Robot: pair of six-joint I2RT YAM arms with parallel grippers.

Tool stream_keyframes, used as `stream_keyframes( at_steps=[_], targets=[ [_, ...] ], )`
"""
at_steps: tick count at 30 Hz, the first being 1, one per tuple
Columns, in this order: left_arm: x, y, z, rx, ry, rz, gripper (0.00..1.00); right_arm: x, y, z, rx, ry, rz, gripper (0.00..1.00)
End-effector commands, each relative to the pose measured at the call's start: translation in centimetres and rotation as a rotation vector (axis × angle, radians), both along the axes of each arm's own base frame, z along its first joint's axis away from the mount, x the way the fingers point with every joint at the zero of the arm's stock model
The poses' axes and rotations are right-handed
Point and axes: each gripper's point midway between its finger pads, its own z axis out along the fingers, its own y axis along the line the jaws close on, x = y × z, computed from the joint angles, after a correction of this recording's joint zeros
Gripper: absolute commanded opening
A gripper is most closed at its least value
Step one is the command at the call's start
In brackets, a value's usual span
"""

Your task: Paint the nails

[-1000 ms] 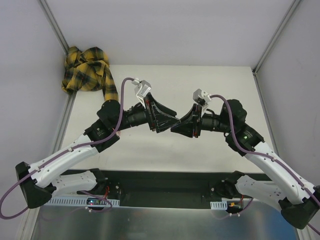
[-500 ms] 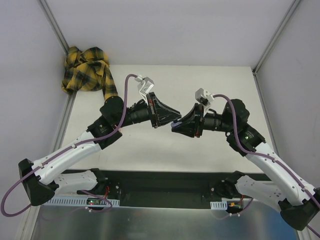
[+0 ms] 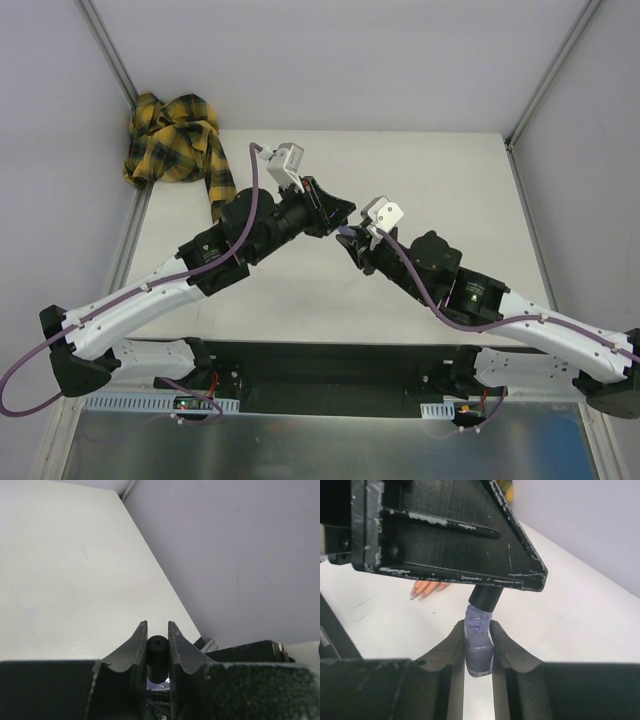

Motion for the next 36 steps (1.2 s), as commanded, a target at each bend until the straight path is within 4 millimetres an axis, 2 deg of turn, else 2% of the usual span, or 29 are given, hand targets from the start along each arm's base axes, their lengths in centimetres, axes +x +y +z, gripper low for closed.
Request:
stream_keyframes(
  at_steps=[1, 3, 5, 6, 7, 15, 16, 17, 19, 20, 22, 23, 24, 26, 27, 31, 33, 34, 35, 36],
  targets=[
    [0.8, 0.4, 0.9, -0.038, 0.031, 0.082, 0.0, 0.9, -0.7, 3.1, 0.053, -0.085, -0.033, 0.0],
    [0.5, 0.6, 0.2, -0.034, 0.043, 0.077, 0.0, 0.9, -1.1, 3.2, 0.068, -0.072, -0.024, 0.0],
    [0.4, 0.9, 0.4, -0.05, 0.032, 0.078, 0.0, 1.0, -1.2, 3.1, 0.094, -0.042, -0.004, 0.0],
    [0.1, 0.8, -0.2, -0.039, 0.034, 0.062, 0.0, 1.0, -1.4, 3.2, 0.108, -0.032, 0.0, 0.0],
    [0.0, 0.8, 0.9, -0.081, 0.008, 0.055, 0.0, 1.1, -1.4, 3.2, 0.116, -0.024, 0.013, 0.0],
    [-0.5, 0.5, 1.3, -0.101, -0.016, 0.017, 0.0, 1.2, -0.5, 3.3, 0.139, 0.019, 0.054, 0.0],
    [-0.8, 0.4, 1.5, -0.104, -0.019, 0.001, 0.03, 1.2, -0.4, 3.3, 0.141, 0.021, 0.058, 0.0],
    [-0.8, 0.4, 1.3, -0.099, -0.02, -0.003, 0.13, 1.3, -0.4, 3.3, 0.141, 0.024, 0.055, 0.0],
    [-1.1, 0.8, 1.7, -0.107, -0.038, -0.009, 0.21, 1.4, -0.5, 3.2, 0.145, 0.031, 0.056, 0.0],
    [-1.1, 0.9, 1.3, -0.097, -0.045, -0.009, 0.29, 1.4, -0.5, 3.2, 0.146, 0.034, 0.056, 0.0],
    [-1.5, 1.7, 2.1, -0.118, -0.074, -0.008, 0.38, 1.4, -0.6, 3.1, 0.146, 0.038, 0.065, 0.0],
    [-1.4, 2.0, 1.4, -0.106, -0.081, 0.001, 0.43, 1.4, -0.6, 3.0, 0.142, 0.041, 0.066, 0.0],
    [-1.8, 2.5, 2.3, -0.134, -0.108, -0.001, 0.53, 1.5, -0.7, 3.0, 0.141, 0.042, 0.066, 0.0],
    [-2.0, 2.8, 2.0, -0.131, -0.133, -0.016, 0.62, 1.2, -0.5, 2.9, 0.137, 0.046, 0.087, 0.0],
    [-2.3, 3.2, 2.5, -0.147, -0.149, -0.021, 0.72, 1.2, -0.5, 3.0, 0.138, 0.046, 0.094, 0.0],
    [-2.7, 4.0, 2.7, -0.138, -0.177, -0.053, 0.86, 0.1, 0.0, 2.9, 0.125, 0.054, 0.174, 0.0],
    [-2.5, 5.0, 3.3, -0.125, -0.189, -0.07, 0.87, -0.5, 0.3, 3.1, 0.12, 0.044, 0.23, 0.0],
    [-2.8, 5.2, 2.4, -0.081, -0.163, -0.101, 0.86, -0.9, 0.1, 2.6, 0.095, 0.058, 0.249, 0.0],
    [-2.3, 6.2, 3.6, -0.079, -0.173, -0.087, 0.85, -1.3, 0.2, 2.5, 0.083, 0.055, 0.274, 0.0],
    [-3.1, 5.9, 3.9, -0.069, -0.177, -0.165, 0.84, -1.8, 0.4, 2.4, 0.073, 0.057, 0.319, 0.0]
  ],
)
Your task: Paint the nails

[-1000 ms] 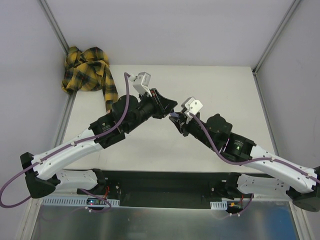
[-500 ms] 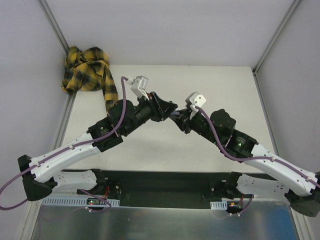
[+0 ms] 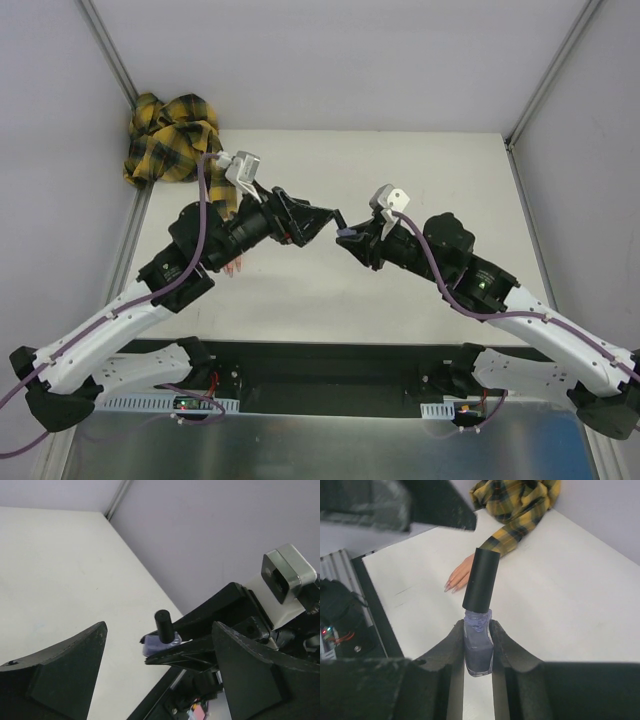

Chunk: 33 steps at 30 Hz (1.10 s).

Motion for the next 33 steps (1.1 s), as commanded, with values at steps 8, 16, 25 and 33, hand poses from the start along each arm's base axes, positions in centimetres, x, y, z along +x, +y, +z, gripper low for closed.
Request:
stream_keyframes(
  at_steps=[8, 16, 25, 33],
  targets=[
    [-4.5, 1.2, 2.3, 0.179, 0.044, -0.429, 0.87, -4.3, 0.5, 2.1, -0.032, -0.034, 0.291, 0.0],
    [-5.5, 0.0, 1.5, 0.194, 0.11, -0.572, 0.68, -5.0, 1.1, 2.3, -0.04, -0.019, 0.351, 0.0],
    [-5.3, -0.5, 1.1, 0.205, 0.115, -0.601, 0.58, -5.0, 1.5, 1.8, -0.05, -0.001, 0.364, 0.0],
    [-5.0, -0.6, 0.3, 0.227, 0.136, -0.602, 0.5, -4.5, 1.6, 1.8, -0.053, -0.005, 0.352, 0.0]
  ],
)
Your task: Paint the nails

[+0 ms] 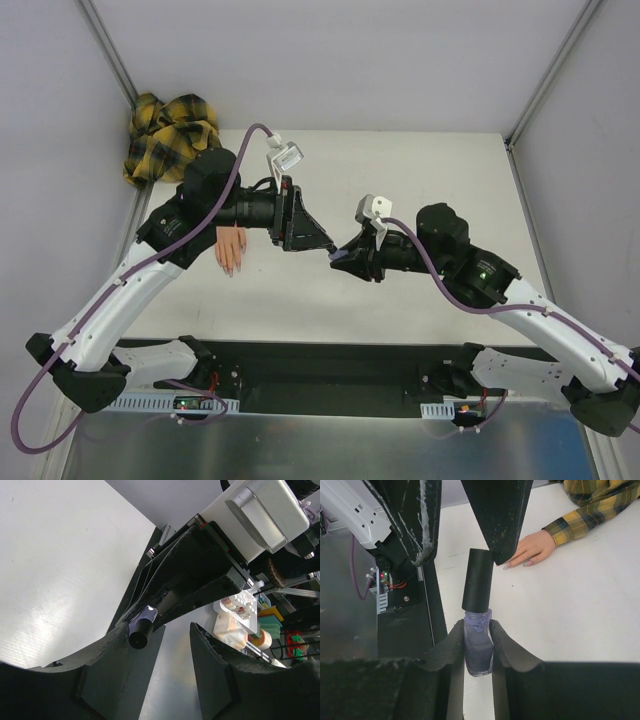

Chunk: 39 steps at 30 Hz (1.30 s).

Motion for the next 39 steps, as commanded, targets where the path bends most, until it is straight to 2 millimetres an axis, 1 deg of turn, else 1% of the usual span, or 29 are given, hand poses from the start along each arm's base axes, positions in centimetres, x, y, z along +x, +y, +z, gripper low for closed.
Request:
stream_keyframes(
  at_steps=[1, 11, 15, 16, 29, 32, 36, 38, 39],
  targets=[
    [0.0, 0.2, 1.0, -0.012, -0.036, -0.022, 0.5, 0.2, 0.2, 3.2, 0.065, -0.066, 0.012, 0.0],
    [0.2, 0.2, 0.3, 0.015, -0.035, -0.017, 0.49, 0.7, 0.1, 3.3, 0.072, -0.071, -0.014, 0.0],
    [0.2, 0.2, 0.3, 0.014, -0.042, -0.018, 0.44, 0.7, 0.2, 3.2, 0.071, -0.067, -0.012, 0.0],
    [0.1, 0.2, 0.3, 0.015, -0.042, -0.02, 0.41, 0.8, 0.3, 3.2, 0.068, -0.065, -0.01, 0.0],
    [0.5, 0.1, -0.2, 0.028, -0.033, -0.016, 0.29, 0.8, 0.5, 3.4, 0.073, -0.06, -0.005, 0.0],
    [0.7, 0.1, -0.3, 0.033, -0.034, -0.006, 0.23, 0.8, 0.6, 3.3, 0.07, -0.056, -0.001, 0.0],
    [1.2, 0.2, -0.3, 0.047, -0.044, 0.025, 0.0, 0.9, 0.5, 3.1, 0.066, -0.057, -0.008, 0.0],
    [1.5, 0.5, -0.6, 0.067, -0.044, 0.049, 0.0, 1.0, 0.4, 3.0, 0.065, -0.059, -0.018, 0.0],
    [1.9, 0.6, -0.5, 0.076, -0.056, 0.076, 0.0, 1.1, 0.4, 3.0, 0.063, -0.058, -0.023, 0.0]
  ],
)
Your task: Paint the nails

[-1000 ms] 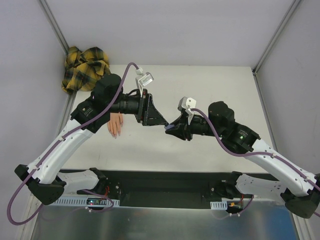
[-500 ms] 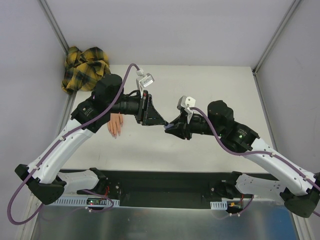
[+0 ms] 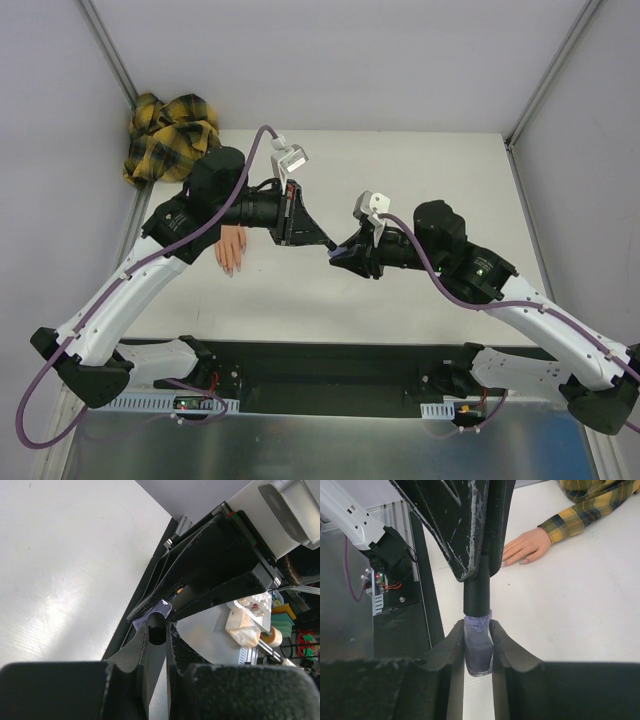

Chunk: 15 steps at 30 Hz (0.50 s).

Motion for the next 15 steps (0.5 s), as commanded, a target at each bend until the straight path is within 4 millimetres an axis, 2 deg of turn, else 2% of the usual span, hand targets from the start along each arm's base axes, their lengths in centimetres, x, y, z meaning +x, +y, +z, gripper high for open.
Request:
stream_keyframes(
  at_steps=[1, 15],
  targets=[
    [1.03, 0.71, 1.16, 0.014, -0.06, 0.071, 0.0, 0.46, 0.18, 3.13, 0.072, -0.066, -0.01, 0.0],
    [1.54, 1.32, 1.86, 0.021, -0.106, 0.116, 0.0, 0.28, 0.16, 3.13, 0.073, -0.065, -0.004, 0.0]
  ],
)
